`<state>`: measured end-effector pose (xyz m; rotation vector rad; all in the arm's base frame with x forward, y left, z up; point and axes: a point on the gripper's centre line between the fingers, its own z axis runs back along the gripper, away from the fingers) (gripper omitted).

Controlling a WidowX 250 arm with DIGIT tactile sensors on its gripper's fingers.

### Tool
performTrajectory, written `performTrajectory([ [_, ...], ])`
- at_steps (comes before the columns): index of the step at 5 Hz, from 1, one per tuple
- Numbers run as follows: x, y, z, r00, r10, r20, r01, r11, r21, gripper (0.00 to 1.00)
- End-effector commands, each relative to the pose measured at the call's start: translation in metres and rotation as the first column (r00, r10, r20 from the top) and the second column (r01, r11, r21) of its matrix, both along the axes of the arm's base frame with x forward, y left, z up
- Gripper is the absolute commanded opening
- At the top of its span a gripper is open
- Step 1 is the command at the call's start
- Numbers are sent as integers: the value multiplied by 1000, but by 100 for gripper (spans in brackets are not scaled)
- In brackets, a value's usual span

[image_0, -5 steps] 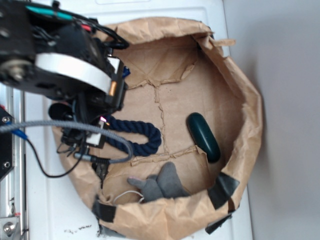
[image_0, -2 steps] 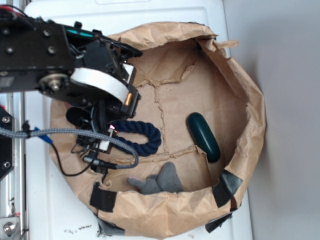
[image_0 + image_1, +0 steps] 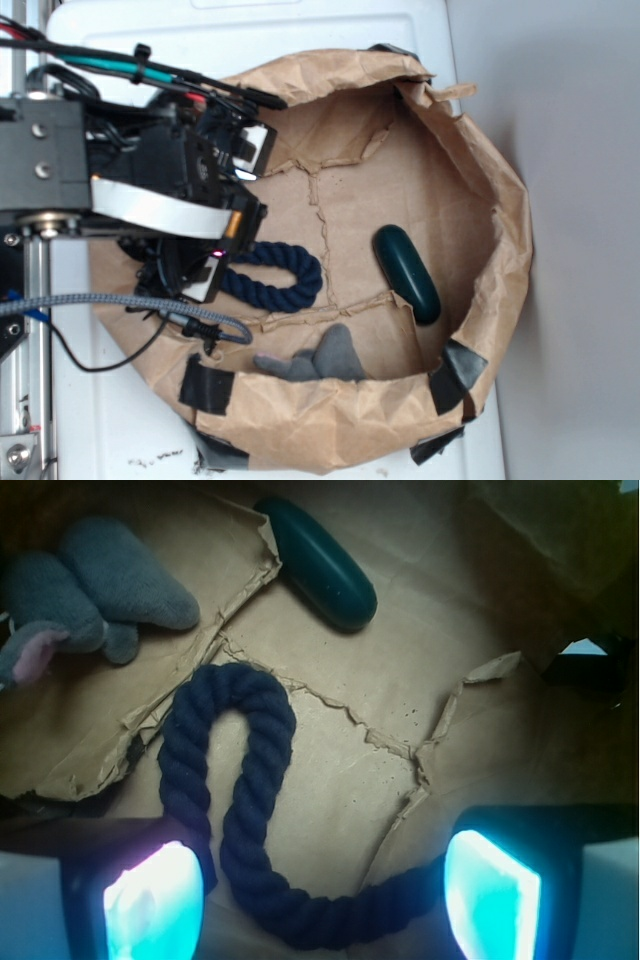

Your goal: Grab the blue rope.

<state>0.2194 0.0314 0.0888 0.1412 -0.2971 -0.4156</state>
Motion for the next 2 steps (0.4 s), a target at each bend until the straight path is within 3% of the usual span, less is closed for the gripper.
performTrajectory([
  [1,4,-2,7,1000,-18,14,18,1000,4,100],
  [2,32,10,14,991,-132,-35,130,990,-48,100],
])
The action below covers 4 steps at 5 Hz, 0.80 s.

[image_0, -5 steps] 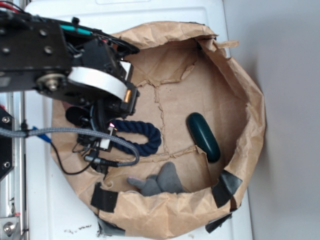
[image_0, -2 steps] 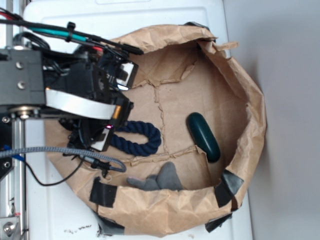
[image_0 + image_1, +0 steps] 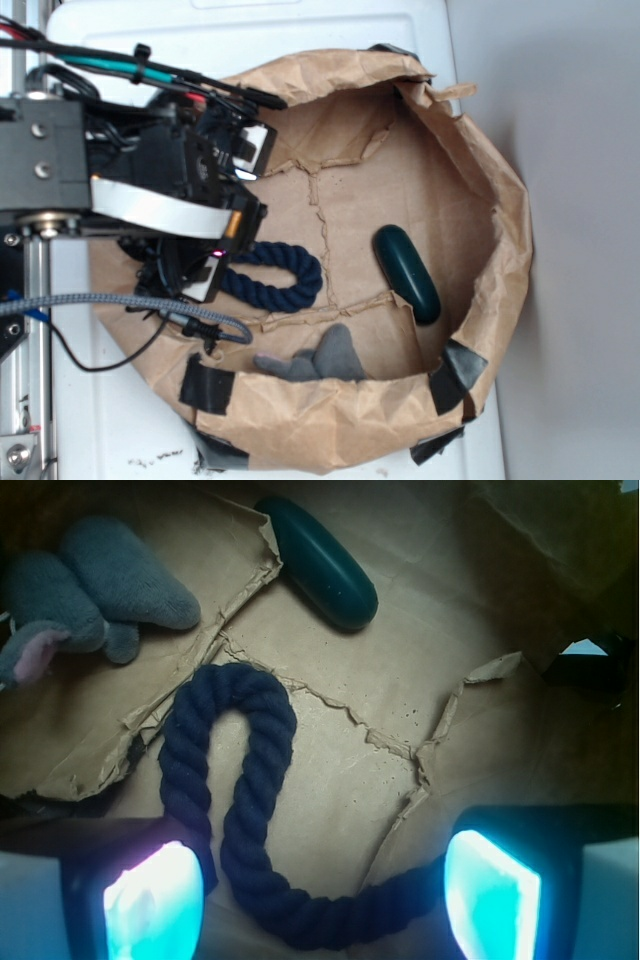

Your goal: Grab the blue rope.

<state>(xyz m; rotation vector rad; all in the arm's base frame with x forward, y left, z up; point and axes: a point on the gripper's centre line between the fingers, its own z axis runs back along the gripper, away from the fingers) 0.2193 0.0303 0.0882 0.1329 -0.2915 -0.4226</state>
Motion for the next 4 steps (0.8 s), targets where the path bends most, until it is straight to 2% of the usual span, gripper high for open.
performTrajectory([
  [1,56,20,25,965,-237,-108,229,970,-84,100],
  [2,60,24,31,926,-353,-137,336,933,-133,100],
  [3,43,21,27,857,-503,-112,488,863,-132,100],
  [4,22,15,23,820,-566,-92,559,824,-91,100],
])
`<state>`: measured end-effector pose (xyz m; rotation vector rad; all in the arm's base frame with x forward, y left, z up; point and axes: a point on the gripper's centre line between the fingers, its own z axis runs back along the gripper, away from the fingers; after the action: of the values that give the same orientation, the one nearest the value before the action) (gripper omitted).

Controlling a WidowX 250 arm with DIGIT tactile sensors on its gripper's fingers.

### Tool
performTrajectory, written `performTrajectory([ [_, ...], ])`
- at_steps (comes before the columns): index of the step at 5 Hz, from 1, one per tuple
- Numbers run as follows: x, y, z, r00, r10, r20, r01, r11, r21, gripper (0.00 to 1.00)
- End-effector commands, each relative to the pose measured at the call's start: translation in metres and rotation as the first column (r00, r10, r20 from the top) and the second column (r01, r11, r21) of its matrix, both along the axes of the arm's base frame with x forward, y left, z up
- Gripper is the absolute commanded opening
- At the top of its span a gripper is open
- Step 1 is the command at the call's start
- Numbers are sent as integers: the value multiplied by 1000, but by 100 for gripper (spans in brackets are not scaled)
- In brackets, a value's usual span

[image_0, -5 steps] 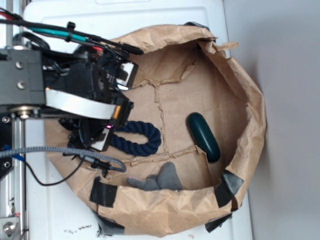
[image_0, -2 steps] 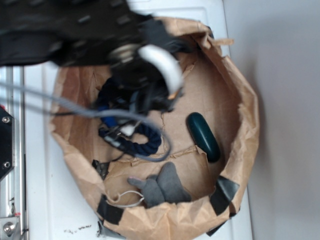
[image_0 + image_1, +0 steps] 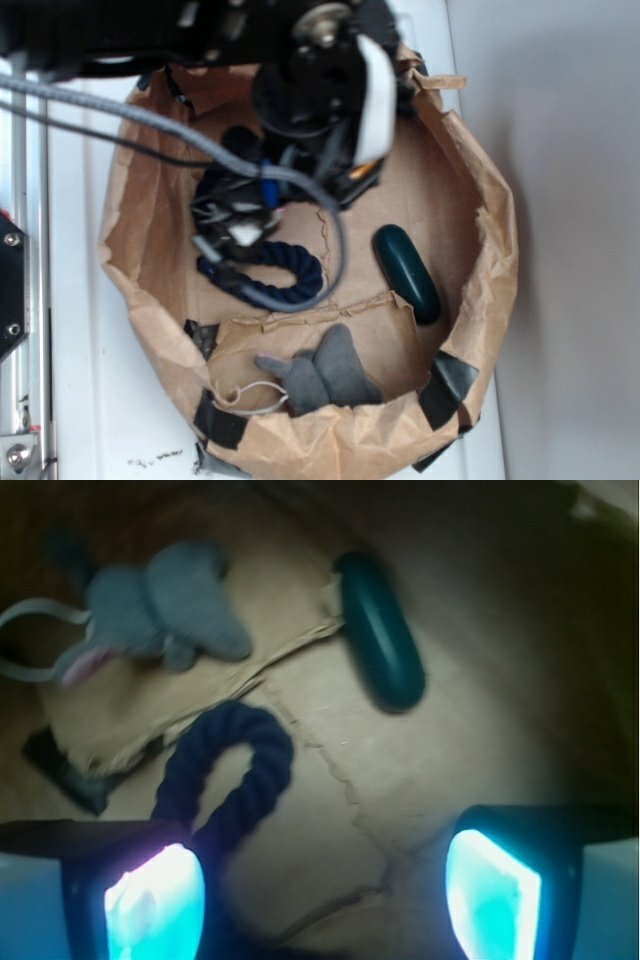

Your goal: Grab the blue rope.

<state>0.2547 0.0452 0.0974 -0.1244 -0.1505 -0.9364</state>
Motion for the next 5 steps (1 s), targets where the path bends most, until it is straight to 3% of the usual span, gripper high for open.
performTrajectory([
  [1,-27,-3,0,991,-89,102,78,992,101,100],
  [4,-48,-14,-35,989,-121,86,98,968,230,100],
  [5,-59,-26,-49,985,-131,111,106,973,206,100],
])
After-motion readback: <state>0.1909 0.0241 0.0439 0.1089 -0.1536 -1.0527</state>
